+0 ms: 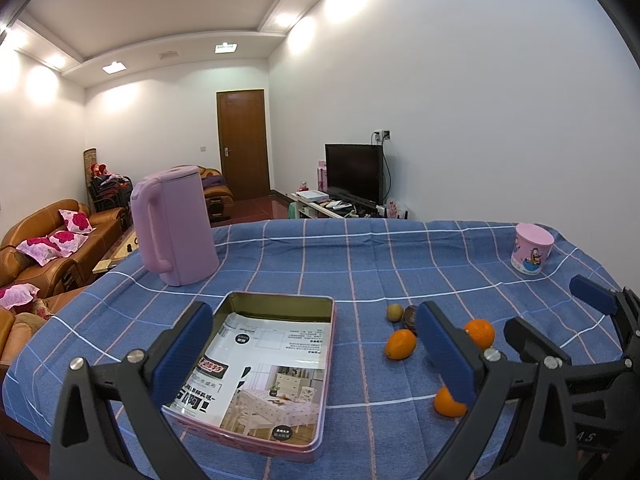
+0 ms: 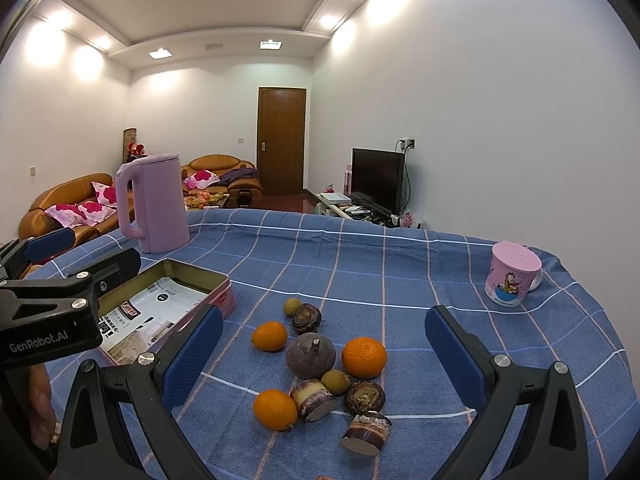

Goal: Organize fruits

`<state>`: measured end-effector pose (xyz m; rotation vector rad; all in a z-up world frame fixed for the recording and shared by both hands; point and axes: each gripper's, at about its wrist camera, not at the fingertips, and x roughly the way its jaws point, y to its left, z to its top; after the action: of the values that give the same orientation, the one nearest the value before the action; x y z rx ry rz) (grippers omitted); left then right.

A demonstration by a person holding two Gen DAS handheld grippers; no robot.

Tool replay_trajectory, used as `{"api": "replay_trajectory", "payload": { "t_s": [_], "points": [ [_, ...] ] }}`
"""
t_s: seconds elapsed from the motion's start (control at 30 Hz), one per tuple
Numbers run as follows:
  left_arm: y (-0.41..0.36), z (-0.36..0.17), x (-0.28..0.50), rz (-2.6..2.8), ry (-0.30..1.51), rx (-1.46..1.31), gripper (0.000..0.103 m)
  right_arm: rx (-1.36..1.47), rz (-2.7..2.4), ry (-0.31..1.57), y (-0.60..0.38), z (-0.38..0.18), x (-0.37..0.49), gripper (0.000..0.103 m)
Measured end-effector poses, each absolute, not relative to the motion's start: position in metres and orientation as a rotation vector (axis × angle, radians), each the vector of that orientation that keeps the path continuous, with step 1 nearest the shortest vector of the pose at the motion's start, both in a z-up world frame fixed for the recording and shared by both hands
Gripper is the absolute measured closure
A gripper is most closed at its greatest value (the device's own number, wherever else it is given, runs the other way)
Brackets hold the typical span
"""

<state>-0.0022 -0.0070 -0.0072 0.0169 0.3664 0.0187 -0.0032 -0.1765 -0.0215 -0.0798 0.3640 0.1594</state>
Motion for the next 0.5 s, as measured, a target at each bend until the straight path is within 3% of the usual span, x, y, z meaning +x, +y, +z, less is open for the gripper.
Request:
{"api": "replay_trajectory", "payload": {
  "t_s": [0.5],
  "points": [
    [-0.0098, -0.0128, -0.0032, 0.012, 0.383, 0.022, 0.0, -0.077, 0.147, 0.38, -0.1828, -0.0262, -0.0022, 0.001]
  ]
}}
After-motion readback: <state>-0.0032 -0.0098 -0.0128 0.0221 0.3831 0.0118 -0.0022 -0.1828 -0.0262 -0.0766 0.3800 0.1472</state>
